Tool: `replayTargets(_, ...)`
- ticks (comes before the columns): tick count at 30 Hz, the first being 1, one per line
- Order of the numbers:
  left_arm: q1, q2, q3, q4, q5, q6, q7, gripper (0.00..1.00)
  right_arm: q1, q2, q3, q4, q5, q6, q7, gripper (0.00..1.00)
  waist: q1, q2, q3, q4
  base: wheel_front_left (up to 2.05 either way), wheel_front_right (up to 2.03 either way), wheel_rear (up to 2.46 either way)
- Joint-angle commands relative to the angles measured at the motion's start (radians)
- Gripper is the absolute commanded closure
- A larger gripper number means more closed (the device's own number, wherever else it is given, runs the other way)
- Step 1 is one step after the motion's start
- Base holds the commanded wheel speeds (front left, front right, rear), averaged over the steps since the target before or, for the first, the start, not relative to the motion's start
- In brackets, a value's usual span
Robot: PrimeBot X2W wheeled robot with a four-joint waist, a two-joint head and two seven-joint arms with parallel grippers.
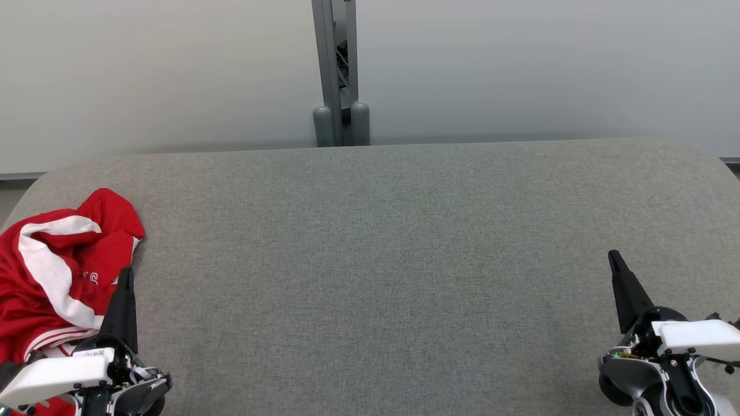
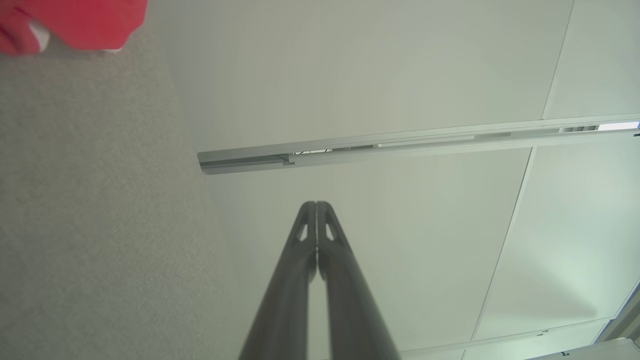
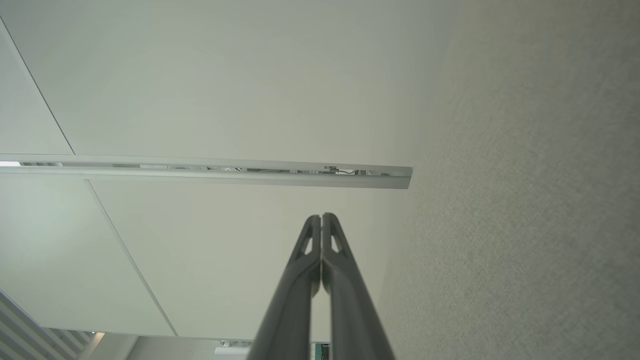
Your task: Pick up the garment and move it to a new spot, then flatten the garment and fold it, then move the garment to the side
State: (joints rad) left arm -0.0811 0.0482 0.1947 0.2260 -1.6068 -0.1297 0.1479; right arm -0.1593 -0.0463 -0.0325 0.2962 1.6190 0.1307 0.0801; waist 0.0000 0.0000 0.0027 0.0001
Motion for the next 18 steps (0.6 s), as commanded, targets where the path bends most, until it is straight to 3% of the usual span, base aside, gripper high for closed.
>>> replayTargets(1,-0.014,0.003,0.002,-0.002,-0.002,-0.005,-0.002,1.0,-0.007,-0.009,-0.003,-0.001,0.002,0.0,0.002,1.0,0.0,0.0,0.0,0.0,0.0,0.0,0.0)
replayTargets(9,-0.014,0.003,0.002,-0.002,-0.002,-0.005,-0.002,1.0,-0.007,-0.009,-0.003,-0.001,0.002,0.0,0.002,1.0,0.0,0.0,0.0,0.0,0.0,0.0,0.0)
replayTargets(10,0.002,-0.001,0.0,0.003,0.0,0.0,0.0,0.0,0.002,0.001,0.0,0.003,0.0,0.0,0.0,0.0,0.0,0.0,0.0,0.0,0.0,0.0,0.0)
replayTargets(18,0.043,-0.012,-0.04,0.024,0.016,0.002,-0.037,0.0,0.043,0.011,0.028,0.027,-0.02,0.0,-0.031,0.0,0.0,0.0,-0.002,-0.001,0.0,0.0,0.0)
